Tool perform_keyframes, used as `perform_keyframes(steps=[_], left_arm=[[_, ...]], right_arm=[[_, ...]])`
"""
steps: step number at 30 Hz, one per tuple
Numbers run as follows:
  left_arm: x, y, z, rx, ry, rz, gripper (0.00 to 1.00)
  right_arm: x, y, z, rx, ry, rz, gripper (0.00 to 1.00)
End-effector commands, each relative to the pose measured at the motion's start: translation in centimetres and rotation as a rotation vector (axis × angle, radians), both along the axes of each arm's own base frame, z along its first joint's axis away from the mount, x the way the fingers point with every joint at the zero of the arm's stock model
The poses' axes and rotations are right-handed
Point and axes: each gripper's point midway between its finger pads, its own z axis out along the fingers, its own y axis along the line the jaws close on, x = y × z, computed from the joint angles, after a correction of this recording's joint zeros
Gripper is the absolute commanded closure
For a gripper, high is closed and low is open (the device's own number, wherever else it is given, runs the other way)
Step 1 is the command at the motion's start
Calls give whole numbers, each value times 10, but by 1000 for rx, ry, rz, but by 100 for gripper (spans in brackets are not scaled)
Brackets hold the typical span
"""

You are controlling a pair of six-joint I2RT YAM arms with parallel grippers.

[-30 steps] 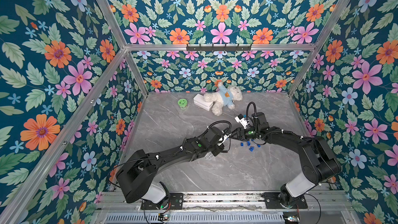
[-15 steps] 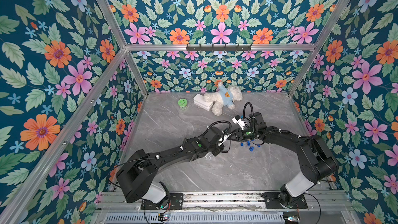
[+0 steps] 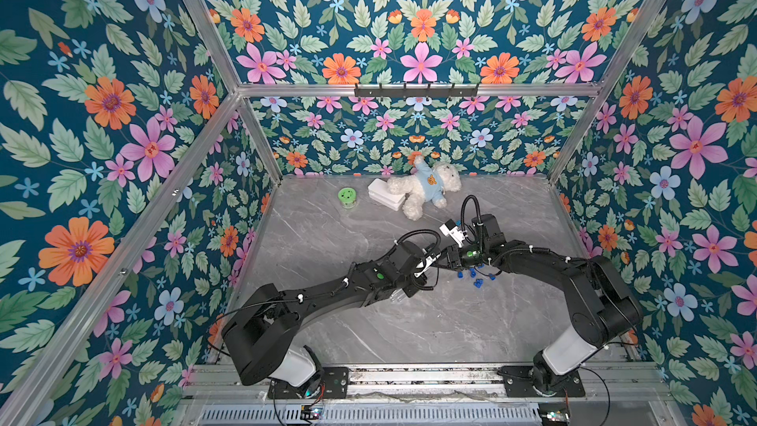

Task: Remove stoppers from test tubes
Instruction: Open the stopper on the test tube.

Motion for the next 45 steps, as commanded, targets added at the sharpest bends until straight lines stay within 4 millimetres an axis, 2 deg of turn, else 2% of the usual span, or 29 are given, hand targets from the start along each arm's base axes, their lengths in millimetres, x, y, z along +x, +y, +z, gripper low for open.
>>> perform_keyframes(steps=[1,10,35,45], left_arm=[[2,-5,5,-16,-12,-14,100],[1,-6,2,-12,-2,-22,100],[1,-2,0,12,-4,-13,100],[-1,4,-6,43,2,-7,100]], right_arm=[[0,3,6,23,-21,22,69],[-1,5,8,35,-22,26,70],[0,4,7,28,-19,21,100],[4,-5,15,40,-37,-11,100]])
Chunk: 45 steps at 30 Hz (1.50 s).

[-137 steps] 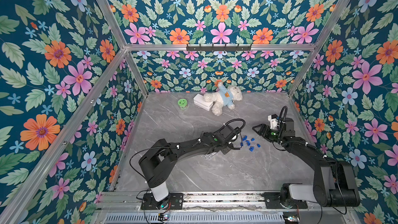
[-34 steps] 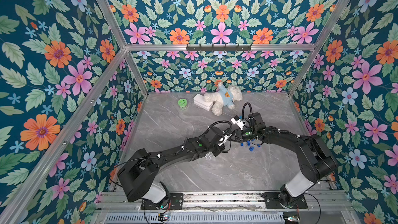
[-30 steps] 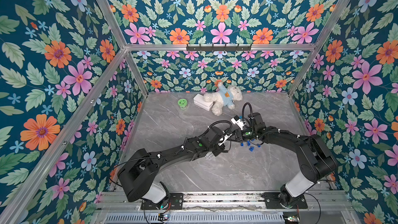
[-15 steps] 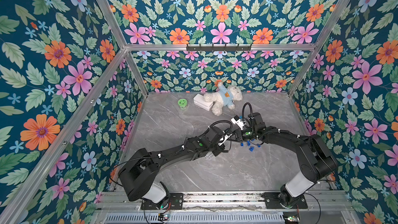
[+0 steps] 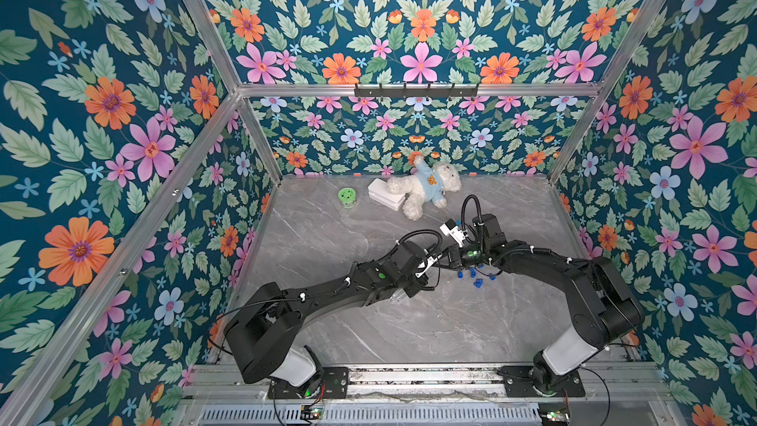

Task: Remove stoppers from test tubes
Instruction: Open the stopper on the test tube.

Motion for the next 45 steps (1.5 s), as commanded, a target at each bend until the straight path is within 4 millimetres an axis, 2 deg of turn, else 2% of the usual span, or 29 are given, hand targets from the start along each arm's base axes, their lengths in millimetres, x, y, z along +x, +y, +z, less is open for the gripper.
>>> perform_keyframes(steps=[1,15,23,35,42,45], left_arm=[[-2,8,-6,46,2,2,100],[-10,14,-29,170,23,-16,100],[-15,13,-36,188,45,-32,100],[-19,15,-42,219,67,-42,100],[-19,14,-42,219,69,-41,100],[-20,12,-41,200,77,-41,100]], right_arm=[[5,-4,9,24,-33,-15,100],[12,-18,11,-30,-75,-77,100],[16,-26,7,-83,-98,-117,100],[23,-38,14,-61,-113,-168,100],[27,-47,6,-113,-109,-205,100],[34,-60,-5,-159,-75,-259,100]])
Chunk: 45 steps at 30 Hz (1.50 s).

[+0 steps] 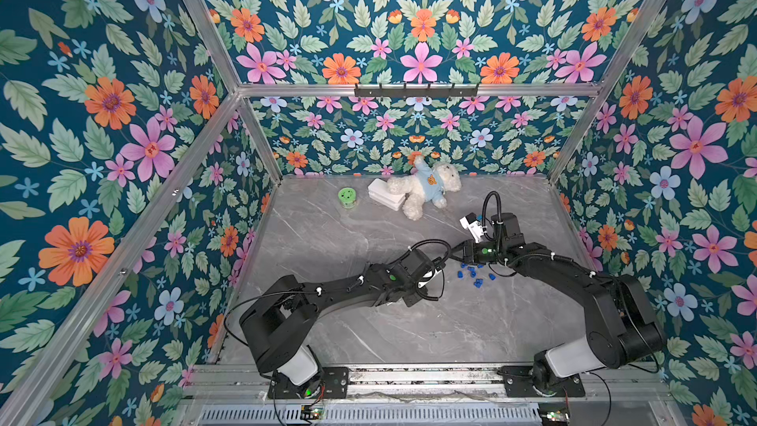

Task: Remove stoppers from test tubes
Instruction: Open the stopper on the test tube, then place the stopper at the center of the board, then place the test tube at the center of the board.

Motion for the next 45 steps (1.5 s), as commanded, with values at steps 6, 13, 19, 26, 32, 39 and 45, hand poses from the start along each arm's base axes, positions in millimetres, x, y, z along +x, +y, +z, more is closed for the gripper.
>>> perform_keyframes(steps=[6,13,19,26,32,39,45], left_arm=[[-5,-10,6,-79,35,9,100],[-6,-17,2,-89,61,20,100],[-7,-24,-9,-84,100,37,100],[-10,-29,-24,-49,120,36,100],[-13,-31,-29,-54,134,25,100],[-13,-27,-37,-27,138,34,100],[-13,-27,-40,-17,141,33,99]], right_arm=[[16,-42,-29,-162,51,-166,100],[20,-57,-46,-265,76,-210,100],[21,-56,-55,-273,98,-205,100],[23,-59,-62,-295,110,-212,100],[24,-60,-70,-311,128,-211,100],[24,-62,-71,-324,126,-217,100],[24,-63,-71,-329,123,-219,95]])
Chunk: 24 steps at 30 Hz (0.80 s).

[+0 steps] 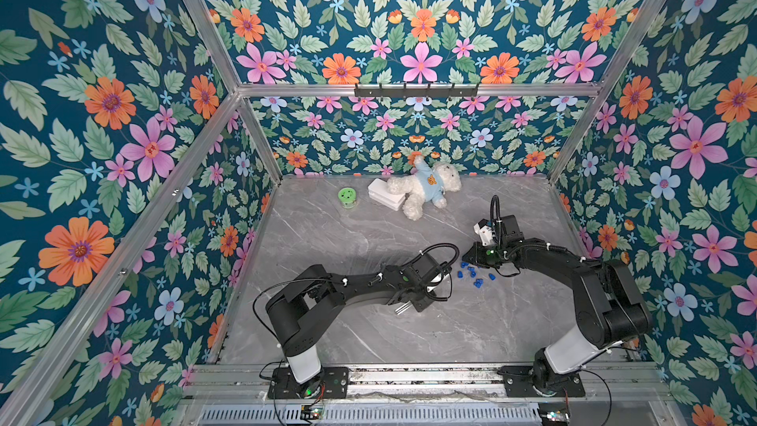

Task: Remove stoppers from test tubes
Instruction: Place the test tube at the center of the board.

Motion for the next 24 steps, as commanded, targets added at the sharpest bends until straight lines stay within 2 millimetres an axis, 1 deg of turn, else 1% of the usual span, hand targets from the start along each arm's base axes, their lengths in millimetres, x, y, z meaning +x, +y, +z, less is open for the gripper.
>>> perform_keyframes(steps=[1,8,13,16,19,22,24], left_arm=[[0,2,-2,12,1,5,98],[0,2,-3,18,1,5,93],[0,2,-2,17,0,4,86],[0,2,-2,16,-1,4,83],[0,1,-1,12,-2,3,77],[-1,1,1,8,-1,2,73],[-1,1,2,6,-1,0,72]], right_arm=[[0,-2,-1,-18,-4,6,94],[-1,-3,-1,-21,-4,5,90],[0,-3,2,-20,-12,1,87],[0,-3,2,-19,-10,1,84],[0,-2,3,-17,-13,2,82],[-1,-2,3,-16,-13,1,81],[0,-2,4,-15,-17,1,81]])
